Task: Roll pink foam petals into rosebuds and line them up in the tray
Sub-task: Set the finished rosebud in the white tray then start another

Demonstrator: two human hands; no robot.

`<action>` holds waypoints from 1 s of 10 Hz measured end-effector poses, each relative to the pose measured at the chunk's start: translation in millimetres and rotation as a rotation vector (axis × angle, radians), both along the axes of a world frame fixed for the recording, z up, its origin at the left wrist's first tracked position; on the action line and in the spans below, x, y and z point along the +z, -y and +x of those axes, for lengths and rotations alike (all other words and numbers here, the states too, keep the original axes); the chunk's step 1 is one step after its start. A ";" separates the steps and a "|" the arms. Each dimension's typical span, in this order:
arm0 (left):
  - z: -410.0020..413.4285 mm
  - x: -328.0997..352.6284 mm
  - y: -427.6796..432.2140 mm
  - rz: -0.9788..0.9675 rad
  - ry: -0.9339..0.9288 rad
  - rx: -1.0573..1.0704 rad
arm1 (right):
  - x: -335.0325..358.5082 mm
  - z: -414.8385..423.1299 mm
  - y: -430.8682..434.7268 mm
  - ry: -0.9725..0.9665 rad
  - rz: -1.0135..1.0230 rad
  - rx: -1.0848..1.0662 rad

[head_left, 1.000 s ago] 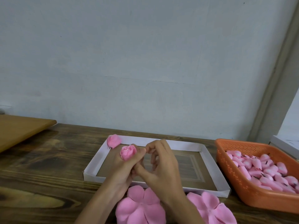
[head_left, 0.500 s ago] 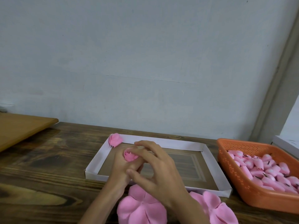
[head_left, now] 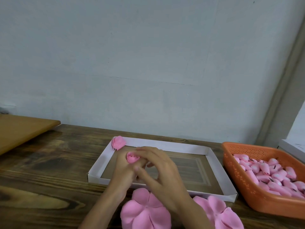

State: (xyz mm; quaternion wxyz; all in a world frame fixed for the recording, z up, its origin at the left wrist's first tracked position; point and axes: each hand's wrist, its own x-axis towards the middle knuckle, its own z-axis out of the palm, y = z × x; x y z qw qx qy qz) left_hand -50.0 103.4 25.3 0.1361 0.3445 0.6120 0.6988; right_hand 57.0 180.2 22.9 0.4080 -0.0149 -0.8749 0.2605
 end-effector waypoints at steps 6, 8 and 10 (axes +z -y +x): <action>-13.0 -30.7 -10.1 -0.058 -0.311 0.051 | 1.6 -2.2 -8.8 0.106 -0.492 0.023; -19.7 -38.3 -16.8 -0.007 -0.181 -0.109 | 5.0 0.8 -10.0 0.139 -0.566 0.083; -23.0 -42.4 -19.7 0.060 -0.141 -0.281 | 3.5 0.9 -13.4 0.150 -0.662 0.093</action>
